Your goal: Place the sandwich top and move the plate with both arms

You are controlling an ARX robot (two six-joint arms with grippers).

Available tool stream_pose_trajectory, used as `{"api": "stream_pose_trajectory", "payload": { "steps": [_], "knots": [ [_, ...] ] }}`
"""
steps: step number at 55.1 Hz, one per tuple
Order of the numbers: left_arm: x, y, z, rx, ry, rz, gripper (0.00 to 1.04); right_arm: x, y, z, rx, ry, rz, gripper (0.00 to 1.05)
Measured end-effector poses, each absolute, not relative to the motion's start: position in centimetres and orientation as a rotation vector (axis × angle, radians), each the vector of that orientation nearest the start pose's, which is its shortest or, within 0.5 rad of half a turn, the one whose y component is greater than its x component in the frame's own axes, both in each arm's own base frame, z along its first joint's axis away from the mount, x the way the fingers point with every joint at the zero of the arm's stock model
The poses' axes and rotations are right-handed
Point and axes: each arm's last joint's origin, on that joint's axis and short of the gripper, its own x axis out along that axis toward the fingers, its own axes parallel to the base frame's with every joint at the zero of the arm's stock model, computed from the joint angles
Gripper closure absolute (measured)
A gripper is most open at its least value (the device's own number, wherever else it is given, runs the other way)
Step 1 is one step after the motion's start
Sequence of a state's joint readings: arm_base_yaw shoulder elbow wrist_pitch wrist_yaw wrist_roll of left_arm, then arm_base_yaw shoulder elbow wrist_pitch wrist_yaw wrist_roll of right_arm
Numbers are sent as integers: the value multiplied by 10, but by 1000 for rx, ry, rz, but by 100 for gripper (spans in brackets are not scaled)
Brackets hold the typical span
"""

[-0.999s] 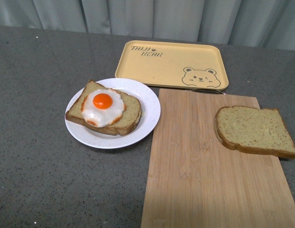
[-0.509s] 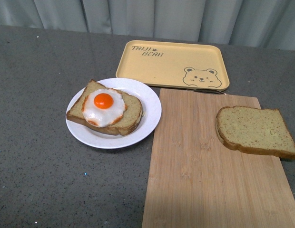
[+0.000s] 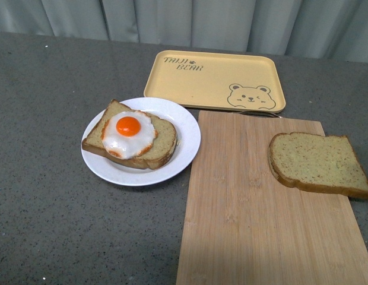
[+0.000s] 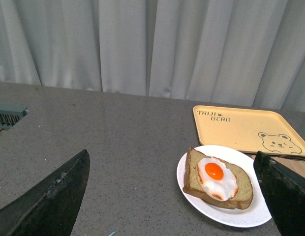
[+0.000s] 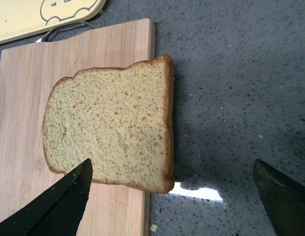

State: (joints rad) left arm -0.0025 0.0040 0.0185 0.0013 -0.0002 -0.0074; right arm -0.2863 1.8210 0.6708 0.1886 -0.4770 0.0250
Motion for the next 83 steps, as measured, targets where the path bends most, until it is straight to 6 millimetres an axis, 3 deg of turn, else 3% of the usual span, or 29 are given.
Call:
{"api": "stream_pose_trajectory", "payload": {
  "steps": [25,47,62,74,77,83],
  "knots": [
    [97,0,170,-7,-16,-2,7,321,-53,44,489,1011,201,10],
    [97,0,170,-7,-16,-2,7,326,-44,37,507,1062,164,68],
    [97,0,170,-7,-16,-2,7,323,-40,59,479,1024,169,101],
    [97,0,170,-7,-16,-2,7,322,-17,104,531,856,271,102],
    [97,0,170,-7,-16,-2,7,321,2,120,597,744,334,102],
    [97,0,170,-7,-16,-2,7,318,35,123,681,676,399,102]
  ]
}}
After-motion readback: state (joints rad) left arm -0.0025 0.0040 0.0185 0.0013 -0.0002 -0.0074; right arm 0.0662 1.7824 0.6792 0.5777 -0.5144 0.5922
